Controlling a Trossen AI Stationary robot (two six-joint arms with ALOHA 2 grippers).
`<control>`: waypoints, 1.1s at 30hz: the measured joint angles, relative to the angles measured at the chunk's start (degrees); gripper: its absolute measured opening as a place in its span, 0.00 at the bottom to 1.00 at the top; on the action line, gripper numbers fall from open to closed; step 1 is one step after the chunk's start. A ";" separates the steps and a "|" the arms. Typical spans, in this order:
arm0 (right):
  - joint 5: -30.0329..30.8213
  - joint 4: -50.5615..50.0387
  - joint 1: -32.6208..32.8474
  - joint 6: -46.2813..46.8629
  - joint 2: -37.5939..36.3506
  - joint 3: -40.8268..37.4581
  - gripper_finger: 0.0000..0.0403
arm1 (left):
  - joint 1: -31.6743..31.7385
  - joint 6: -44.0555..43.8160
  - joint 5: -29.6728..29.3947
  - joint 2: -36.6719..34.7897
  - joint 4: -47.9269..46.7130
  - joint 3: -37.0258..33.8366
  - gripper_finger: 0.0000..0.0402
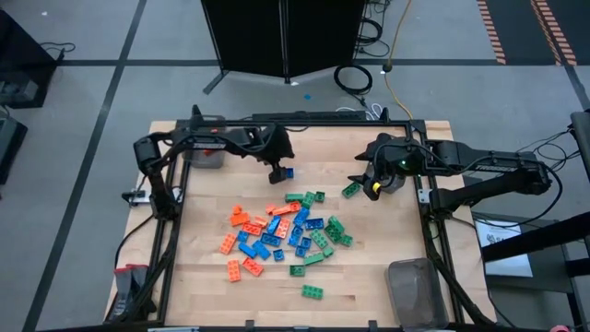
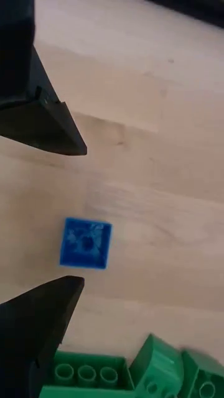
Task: Sort blocks
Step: Put the blue game piece into the top right black bin
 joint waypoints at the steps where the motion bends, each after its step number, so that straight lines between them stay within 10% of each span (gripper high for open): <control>1: 0.00 0.01 -0.01 -0.23 0.02 0.00 0.78 | -0.11 0.02 0.17 0.33 0.42 0.00 0.83; 24: 0.08 -1.81 0.00 -0.52 0.00 0.02 0.78 | -2.40 -0.05 1.85 7.10 2.48 0.00 0.81; 33: 0.08 -1.96 -0.01 -0.35 0.01 0.02 0.78 | -2.39 -0.60 -0.68 7.43 1.60 0.38 0.33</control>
